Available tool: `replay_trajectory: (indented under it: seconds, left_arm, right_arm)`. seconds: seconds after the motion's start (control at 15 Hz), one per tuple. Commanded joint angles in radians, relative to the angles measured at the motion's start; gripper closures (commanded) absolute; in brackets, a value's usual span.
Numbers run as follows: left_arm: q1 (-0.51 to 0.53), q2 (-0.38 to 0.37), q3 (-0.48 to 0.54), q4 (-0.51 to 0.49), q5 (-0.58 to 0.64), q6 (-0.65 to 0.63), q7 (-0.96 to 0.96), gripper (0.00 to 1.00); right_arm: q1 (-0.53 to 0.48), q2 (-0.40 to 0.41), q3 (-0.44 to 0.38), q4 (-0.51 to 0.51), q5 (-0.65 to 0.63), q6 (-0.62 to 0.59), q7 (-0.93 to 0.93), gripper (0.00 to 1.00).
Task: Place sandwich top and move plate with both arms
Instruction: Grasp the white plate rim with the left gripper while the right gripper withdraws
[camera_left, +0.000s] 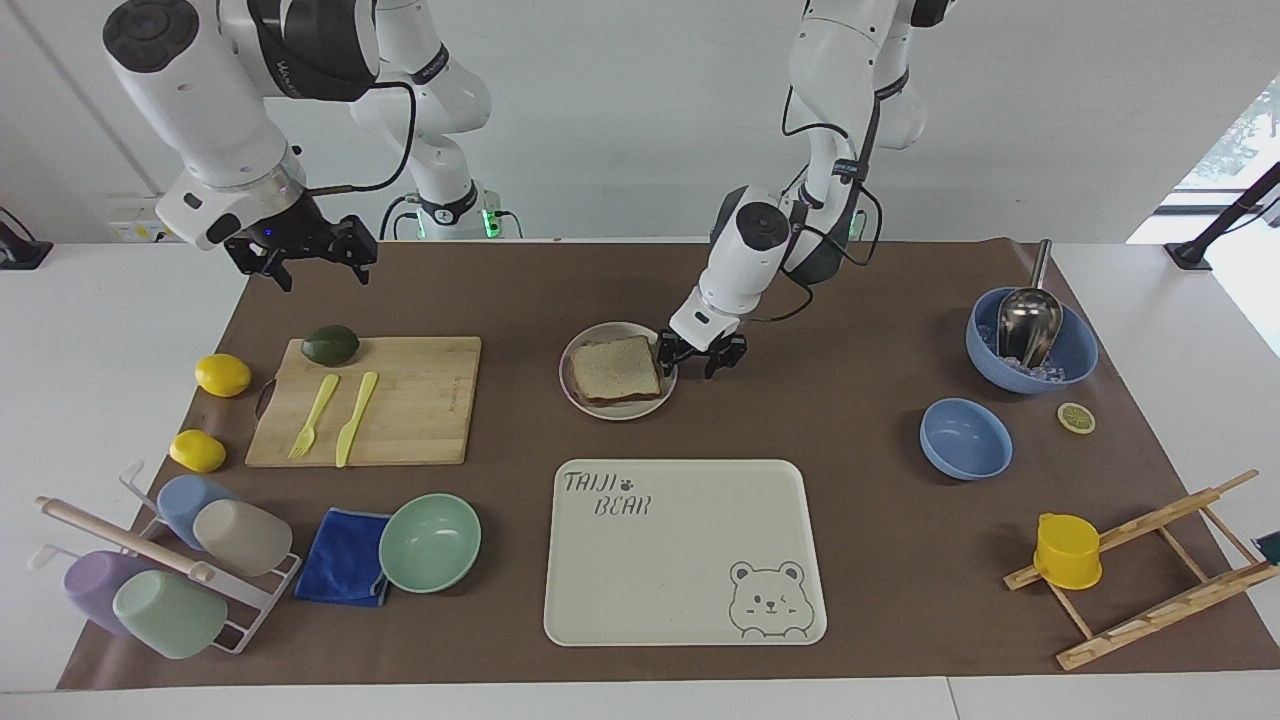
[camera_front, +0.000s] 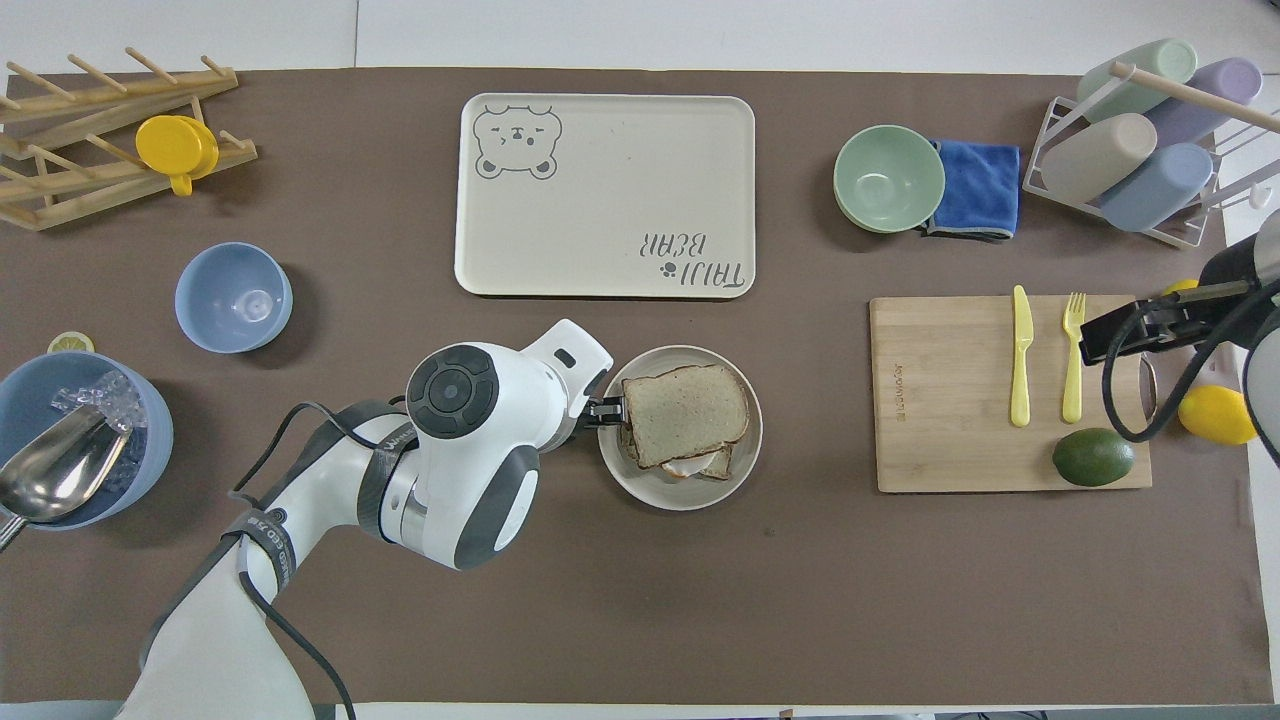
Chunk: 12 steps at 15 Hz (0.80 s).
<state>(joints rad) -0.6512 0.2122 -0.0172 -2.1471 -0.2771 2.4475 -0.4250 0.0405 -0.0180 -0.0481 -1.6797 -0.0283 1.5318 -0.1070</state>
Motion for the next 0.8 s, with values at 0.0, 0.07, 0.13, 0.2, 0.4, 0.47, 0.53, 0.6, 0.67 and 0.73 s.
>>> replay_trajectory:
  seconds: [0.0,0.07,0.13,0.2,0.4,0.47,0.53,0.6,0.67,0.73]
  left_arm:
    - [-0.024,-0.002,0.013,-0.013,-0.025,0.025,-0.006,0.4]
    - [-0.034,-0.001,0.014,-0.013,-0.036,0.025,-0.008,0.45]
    - [-0.038,0.001,0.014,-0.013,-0.048,0.028,-0.006,0.51]
    - [-0.039,0.003,0.014,-0.013,-0.05,0.03,-0.006,0.53]
    - [-0.041,0.007,0.014,-0.013,-0.05,0.031,-0.006,0.64]
    - [-0.041,0.01,0.014,-0.013,-0.05,0.033,-0.008,0.66]
    - [-0.042,0.018,0.014,-0.013,-0.05,0.036,-0.008,0.74]
    - [-0.047,0.016,0.014,-0.013,-0.051,0.036,-0.008,0.81]
    - [-0.047,0.016,0.014,-0.013,-0.051,0.036,-0.009,0.91]
    - [-0.047,0.016,0.014,-0.013,-0.053,0.035,-0.011,1.0]
  right_arm:
    - [-0.014,-0.01,-0.001,0.0,0.025,0.004,0.056,0.0]
    - [-0.01,-0.011,-0.001,0.002,0.025,0.001,0.1,0.0]
    - [-0.008,-0.016,-0.001,0.003,0.024,-0.002,0.115,0.0]
    - [-0.008,-0.016,-0.001,0.003,0.024,-0.001,0.113,0.0]
    - [-0.016,-0.016,-0.001,0.0,0.024,0.001,0.115,0.0]
    - [-0.019,-0.019,-0.001,-0.003,0.024,-0.001,0.118,0.0]
    - [-0.021,-0.02,-0.001,-0.006,0.024,-0.002,0.118,0.0]
    - [-0.021,-0.02,-0.001,-0.006,0.024,-0.002,0.119,0.0]
    - [-0.019,-0.02,-0.001,-0.006,0.024,-0.002,0.119,0.0]
    - [-0.019,-0.02,-0.001,-0.006,0.024,-0.002,0.119,0.0]
